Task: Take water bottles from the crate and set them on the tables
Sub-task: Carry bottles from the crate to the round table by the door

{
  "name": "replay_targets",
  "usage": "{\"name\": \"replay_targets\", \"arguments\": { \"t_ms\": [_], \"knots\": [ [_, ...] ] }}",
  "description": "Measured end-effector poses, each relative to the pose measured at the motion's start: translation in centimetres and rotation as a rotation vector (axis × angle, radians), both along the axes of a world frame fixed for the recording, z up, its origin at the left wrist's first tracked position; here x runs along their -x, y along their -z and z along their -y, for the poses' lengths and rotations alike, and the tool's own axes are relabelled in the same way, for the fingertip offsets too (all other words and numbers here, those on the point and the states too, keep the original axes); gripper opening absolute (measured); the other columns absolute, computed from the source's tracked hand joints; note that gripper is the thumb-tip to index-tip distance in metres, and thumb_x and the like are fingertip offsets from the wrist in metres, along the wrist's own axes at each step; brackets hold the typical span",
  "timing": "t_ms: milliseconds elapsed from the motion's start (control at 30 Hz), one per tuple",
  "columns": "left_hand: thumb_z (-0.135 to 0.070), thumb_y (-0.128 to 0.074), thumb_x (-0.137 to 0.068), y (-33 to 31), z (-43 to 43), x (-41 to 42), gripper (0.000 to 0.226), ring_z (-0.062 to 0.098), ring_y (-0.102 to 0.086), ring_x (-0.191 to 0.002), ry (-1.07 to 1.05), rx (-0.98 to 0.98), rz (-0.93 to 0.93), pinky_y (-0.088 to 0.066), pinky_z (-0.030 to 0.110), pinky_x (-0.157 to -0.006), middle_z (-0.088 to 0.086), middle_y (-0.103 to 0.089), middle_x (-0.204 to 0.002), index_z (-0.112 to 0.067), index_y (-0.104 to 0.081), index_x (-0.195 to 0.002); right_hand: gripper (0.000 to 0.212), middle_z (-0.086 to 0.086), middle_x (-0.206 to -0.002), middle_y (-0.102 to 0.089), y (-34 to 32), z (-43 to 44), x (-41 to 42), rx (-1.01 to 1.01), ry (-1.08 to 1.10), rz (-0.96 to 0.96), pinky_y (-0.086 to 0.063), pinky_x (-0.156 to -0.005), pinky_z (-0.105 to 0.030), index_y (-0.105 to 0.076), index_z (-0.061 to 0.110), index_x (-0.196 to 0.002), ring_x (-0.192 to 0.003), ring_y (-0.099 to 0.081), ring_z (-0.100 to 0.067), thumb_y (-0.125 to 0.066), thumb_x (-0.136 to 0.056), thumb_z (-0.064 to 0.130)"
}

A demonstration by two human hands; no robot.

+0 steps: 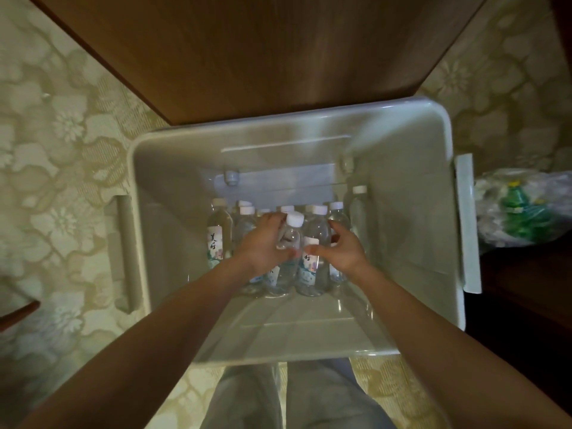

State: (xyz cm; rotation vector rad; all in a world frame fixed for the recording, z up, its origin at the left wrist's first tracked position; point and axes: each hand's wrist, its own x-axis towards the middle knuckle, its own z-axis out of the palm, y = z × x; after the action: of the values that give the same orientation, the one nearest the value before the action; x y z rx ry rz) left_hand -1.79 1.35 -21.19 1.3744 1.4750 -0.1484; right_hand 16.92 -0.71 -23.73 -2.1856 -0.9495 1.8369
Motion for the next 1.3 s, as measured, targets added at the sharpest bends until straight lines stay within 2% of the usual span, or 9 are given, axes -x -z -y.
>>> {"name": "replay_targets", "arguments": {
  "t_ms": [200, 300, 467, 633, 700, 833, 933, 1100, 1300],
  "knots": [
    [-0.019, -0.069, -0.091, -0.9, 1.2, 0.7, 0.071, 0.018, -0.037, -0.134, -0.093, 0.096, 0.126, -0.031, 0.032, -0.109, 0.003, -0.033, -0.15, -0.017, -0.028, -0.149, 0.071, 0.006, -0.09, -0.067, -1.2, 0.5, -0.7, -0.028, 0.049, -0.072, -0.057, -0.085, -0.034, -0.061, 0.018, -0.131, -0.079, -0.063, -0.009, -0.089, -0.067, 0.012],
    [-0.016, -0.072, -0.088, -1.5, 1.9, 1.4, 0.073, 0.021, -0.043, -0.135, -0.128, 0.096, 0.164, -0.038, 0.046, -0.113, 0.002, -0.044, -0.148, -0.016, -0.03, -0.147, 0.066, 0.004, -0.093, -0.068, -2.5, 0.8, -0.7, -0.027, 0.103, -0.111, -0.057, -0.086, -0.034, -0.061, 0.024, -0.126, -0.089, -0.066, -0.017, -0.089, -0.068, 0.01],
    [-0.015, -0.077, -0.083, -3.8, 3.5, 2.3, 0.068, 0.021, -0.055, -0.124, -0.242, 0.017, 0.19, -0.044, 0.048, -0.107, -0.001, -0.058, -0.133, -0.02, -0.041, -0.14, 0.055, -0.007, -0.099, -0.071, -5.6, 0.8, -1.2, -0.063, 0.146, -0.189, -0.053, -0.072, -0.028, -0.064, 0.034, -0.113, -0.089, -0.066, -0.022, -0.086, -0.071, 0.005],
    [-0.022, -0.078, -0.079, -7.4, 3.9, 3.9, 0.054, 0.024, -0.065, -0.109, -0.367, -0.038, 0.298, -0.05, 0.052, -0.099, 0.001, -0.065, -0.115, -0.031, -0.049, -0.124, 0.076, -0.01, -0.112, -0.07, -10.0, 0.6, -0.6, -0.055, 0.146, -0.222, -0.057, -0.071, -0.029, -0.058, 0.014, -0.133, -0.098, -0.071, -0.026, -0.09, -0.065, 0.019],
    [-0.032, -0.078, -0.076, -9.8, 3.9, 4.6, 0.054, 0.027, -0.066, -0.107, -0.397, -0.049, 0.357, -0.052, 0.047, -0.097, 0.007, -0.067, -0.115, -0.029, -0.054, -0.125, 0.085, -0.007, -0.114, -0.07, -11.9, 0.5, 0.2, -0.07, 0.148, -0.232, -0.059, -0.077, -0.033, -0.06, 0.015, -0.132, -0.099, -0.071, -0.023, -0.092, -0.054, 0.031],
    [-0.054, -0.076, -0.077, -13.9, 4.6, 6.9, 0.074, 0.013, -0.064, -0.107, -0.395, -0.133, 0.366, -0.051, 0.031, -0.092, 0.001, -0.066, -0.123, -0.02, -0.051, -0.138, 0.038, -0.001, -0.098, -0.071, -16.9, 0.4, 2.8, -0.113, 0.094, -0.294, -0.056, -0.072, -0.029, -0.066, 0.019, -0.115, -0.082, -0.067, -0.012, -0.079, -0.079, 0.012],
    [-0.076, -0.068, -0.072, -16.6, 5.7, 9.7, 0.087, 0.017, -0.063, -0.115, -0.444, -0.201, 0.369, -0.051, 0.044, -0.1, -0.001, -0.064, -0.127, -0.027, -0.047, -0.141, 0.036, -0.001, -0.096, -0.072, -20.5, 0.6, 5.6, -0.172, 0.038, -0.316, -0.053, -0.064, -0.025, -0.066, 0.022, -0.112, -0.081, -0.067, -0.012, -0.077, -0.081, 0.009],
    [-0.083, -0.066, -0.058, -21.8, 8.4, 14.7, 0.102, 0.018, -0.062, -0.113, -0.586, -0.326, 0.413, -0.055, 0.042, -0.093, -0.004, -0.063, -0.121, -0.023, -0.047, -0.138, 0.039, -0.008, -0.1, -0.076, -25.2, 1.5, 11.0, -0.233, -0.085, -0.406, -0.056, -0.062, -0.028, -0.07, 0.017, -0.114, -0.079, -0.071, -0.017, -0.078, -0.079, 0.004],
    [-0.067, -0.083, -0.049, -28.3, 13.7, 23.6, 0.076, 0.011, -0.066, -0.093, -0.794, -0.49, 0.453, -0.056, 0.03, -0.08, -0.004, -0.064, -0.106, -0.033, -0.059, -0.112, 0.05, -0.007, -0.107, -0.076, -30.3, 4.2, 20.1, -0.297, -0.286, -0.511, -0.056, -0.09, -0.042, -0.066, 0.015, -0.122, -0.093, -0.072, -0.024, -0.08, -0.075, 0.006]
  ]
}}
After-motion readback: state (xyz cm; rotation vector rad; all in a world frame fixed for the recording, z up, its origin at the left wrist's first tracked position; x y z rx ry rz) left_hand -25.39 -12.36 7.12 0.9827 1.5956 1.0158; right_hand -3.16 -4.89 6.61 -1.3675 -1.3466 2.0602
